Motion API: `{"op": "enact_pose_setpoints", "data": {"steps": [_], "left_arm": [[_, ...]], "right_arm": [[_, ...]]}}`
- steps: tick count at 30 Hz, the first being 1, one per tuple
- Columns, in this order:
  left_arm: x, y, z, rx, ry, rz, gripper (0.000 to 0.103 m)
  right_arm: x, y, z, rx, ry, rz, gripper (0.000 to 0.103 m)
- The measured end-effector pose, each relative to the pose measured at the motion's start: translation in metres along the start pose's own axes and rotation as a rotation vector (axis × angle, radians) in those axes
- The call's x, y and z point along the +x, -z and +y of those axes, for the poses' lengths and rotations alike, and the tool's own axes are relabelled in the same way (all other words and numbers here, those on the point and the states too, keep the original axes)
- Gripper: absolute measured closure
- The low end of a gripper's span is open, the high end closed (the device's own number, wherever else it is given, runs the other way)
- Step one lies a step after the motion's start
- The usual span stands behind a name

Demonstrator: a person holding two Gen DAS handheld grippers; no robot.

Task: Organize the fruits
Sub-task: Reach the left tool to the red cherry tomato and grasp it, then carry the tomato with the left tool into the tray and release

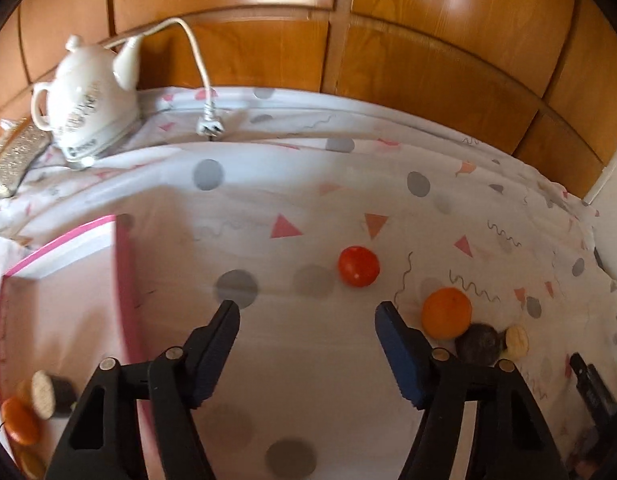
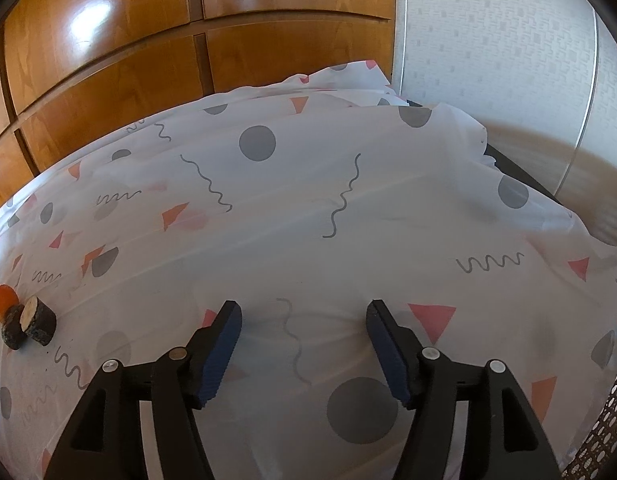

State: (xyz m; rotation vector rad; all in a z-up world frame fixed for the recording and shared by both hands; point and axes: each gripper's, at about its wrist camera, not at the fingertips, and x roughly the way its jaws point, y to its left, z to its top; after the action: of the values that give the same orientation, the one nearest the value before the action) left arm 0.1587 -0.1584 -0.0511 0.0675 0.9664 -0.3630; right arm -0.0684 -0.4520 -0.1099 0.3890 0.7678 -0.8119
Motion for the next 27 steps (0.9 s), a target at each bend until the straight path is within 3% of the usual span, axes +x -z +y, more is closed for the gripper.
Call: {"op": "enact_pose_setpoints", "data": {"steps": [9,12,18,27], "left_arm": [[0.045,-0.025,-0.01,-0.003,0.021,0.037,0.036],[0.061,-0.028,-0.011,-0.006,0.007,0.053,0.044],[0.058,-0.026,-0.012,0.027,-0.005,0.036,0.074],[0.035,0.009,-0.013,0.06,-0.001,0.026,0.076]], "right_arm": [[0.0,0.0,0.001,-0.005,-0.007,-0.002,0.033],[0.0,0.0,0.002,-0.006,-0.006,-0.002,0.032],[0.0,0.0,0.002,-0.009,-0.004,-0.002,0.032],[0.0,0.0,0.002,-0.008,-0.005,-0.003,0.031]]}}
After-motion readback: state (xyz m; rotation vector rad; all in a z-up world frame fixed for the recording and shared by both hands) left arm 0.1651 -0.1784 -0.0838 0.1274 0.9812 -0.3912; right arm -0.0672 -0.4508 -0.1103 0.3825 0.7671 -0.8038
